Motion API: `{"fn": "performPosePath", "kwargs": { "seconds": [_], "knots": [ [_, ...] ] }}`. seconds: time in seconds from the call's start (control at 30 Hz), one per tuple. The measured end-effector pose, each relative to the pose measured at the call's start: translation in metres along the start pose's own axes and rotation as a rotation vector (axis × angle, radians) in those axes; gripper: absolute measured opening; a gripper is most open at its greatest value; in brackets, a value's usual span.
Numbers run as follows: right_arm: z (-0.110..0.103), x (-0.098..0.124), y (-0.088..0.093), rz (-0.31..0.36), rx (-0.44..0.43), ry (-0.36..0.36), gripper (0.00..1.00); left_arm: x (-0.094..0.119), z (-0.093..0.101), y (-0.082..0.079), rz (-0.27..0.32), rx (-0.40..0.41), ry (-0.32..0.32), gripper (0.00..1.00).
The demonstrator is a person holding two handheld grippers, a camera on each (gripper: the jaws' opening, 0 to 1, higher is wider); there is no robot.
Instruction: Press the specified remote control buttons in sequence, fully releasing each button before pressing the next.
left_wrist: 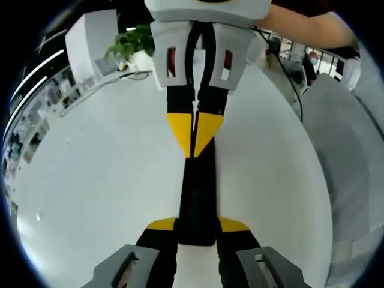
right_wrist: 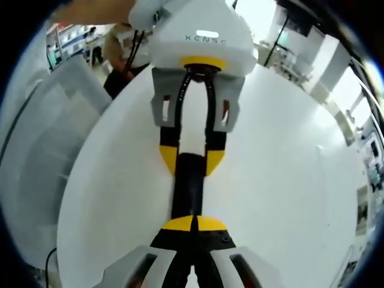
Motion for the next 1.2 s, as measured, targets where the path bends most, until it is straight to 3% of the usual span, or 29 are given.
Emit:
{"fn": "performPosePath", "kwargs": {
  "seconds": [0.97,1.2],
  "knots": [
    [-0.004,-0.015,0.003,-0.002,-0.001,-0.03,0.0,0.0,0.0,0.0,0.007,0.001,0.002,0.24],
    [-0.005,-0.016,0.002,-0.028,0.018,-0.029,0.0,0.0,0.0,0.0,0.007,0.0,0.003,0.24]
  ]
}}
Point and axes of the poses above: the point that each gripper's makers call its tool centre point, and the gripper's own axes: x roughly backward along the fingers, z roughly to its right, y roughly out of its underside, the point moved 1 cm from there along x, roughly backward along the fingers, and after that the axes turned 12 degrees about x, right-handed, at the moved point
